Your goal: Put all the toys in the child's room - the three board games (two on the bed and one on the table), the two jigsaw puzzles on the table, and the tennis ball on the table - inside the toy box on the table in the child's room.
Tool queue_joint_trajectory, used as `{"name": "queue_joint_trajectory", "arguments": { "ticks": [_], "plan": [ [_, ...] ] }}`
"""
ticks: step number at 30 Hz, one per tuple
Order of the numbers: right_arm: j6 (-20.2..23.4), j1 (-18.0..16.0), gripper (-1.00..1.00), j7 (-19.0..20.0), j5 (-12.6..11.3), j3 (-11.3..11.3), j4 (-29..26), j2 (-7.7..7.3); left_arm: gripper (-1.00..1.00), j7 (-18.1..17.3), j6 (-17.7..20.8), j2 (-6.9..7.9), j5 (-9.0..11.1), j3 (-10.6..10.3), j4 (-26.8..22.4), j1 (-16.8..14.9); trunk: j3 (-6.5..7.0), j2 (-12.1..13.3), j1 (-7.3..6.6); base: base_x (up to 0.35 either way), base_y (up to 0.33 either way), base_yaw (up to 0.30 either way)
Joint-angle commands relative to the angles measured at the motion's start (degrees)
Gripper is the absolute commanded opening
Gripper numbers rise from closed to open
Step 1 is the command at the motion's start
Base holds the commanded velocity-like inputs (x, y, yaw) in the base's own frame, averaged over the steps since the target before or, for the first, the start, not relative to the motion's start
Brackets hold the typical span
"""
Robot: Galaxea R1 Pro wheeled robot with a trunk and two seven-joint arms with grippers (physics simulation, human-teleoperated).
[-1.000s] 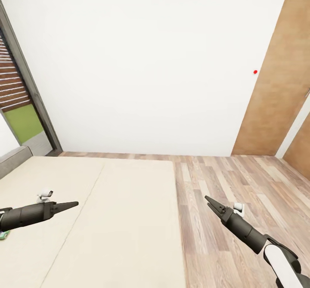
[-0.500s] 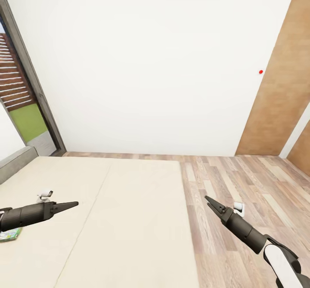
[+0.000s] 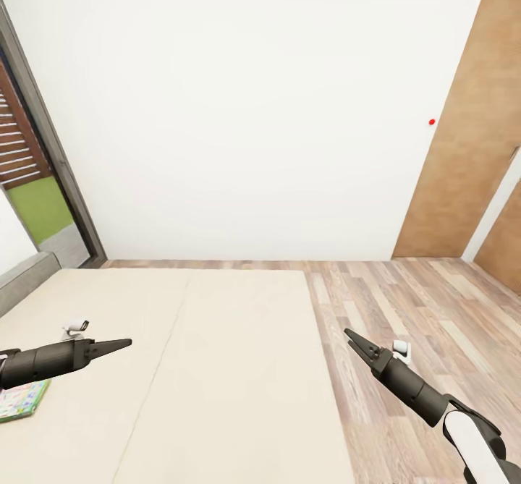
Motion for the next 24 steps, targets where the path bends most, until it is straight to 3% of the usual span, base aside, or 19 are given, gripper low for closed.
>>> {"name": "queue_joint_trajectory", "arguments": {
  "ticks": [1, 10, 24],
  "plan": [
    [0.43, -0.05, 1.0, -0.01, -0.34, -0.05, -0.01, 0.0, 1.0, -0.24, 0.61, 0.02, -0.04, 0.01, 0.0, -0.04, -0.12, -0.13, 0.04, 0.0, 0.066, -0.054],
    [0.42, -0.05, 1.0, -0.01, -0.34, -0.05, -0.03, 0.0, 1.0, -0.24, 0.61, 0.02, -0.04, 0.01, 0.0, -0.05, -0.08, -0.13, 0.04, 0.0, 0.148, -0.019],
    [0.42, -0.05, 1.0, -0.01, -0.34, -0.05, -0.09, 0.0, 1.0, -0.24, 0.61, 0.02, -0.04, 0.01, 0.0, -0.08, -0.08, -0.13, 0.04, 0.0, 0.266, -0.001]
  ]
}}
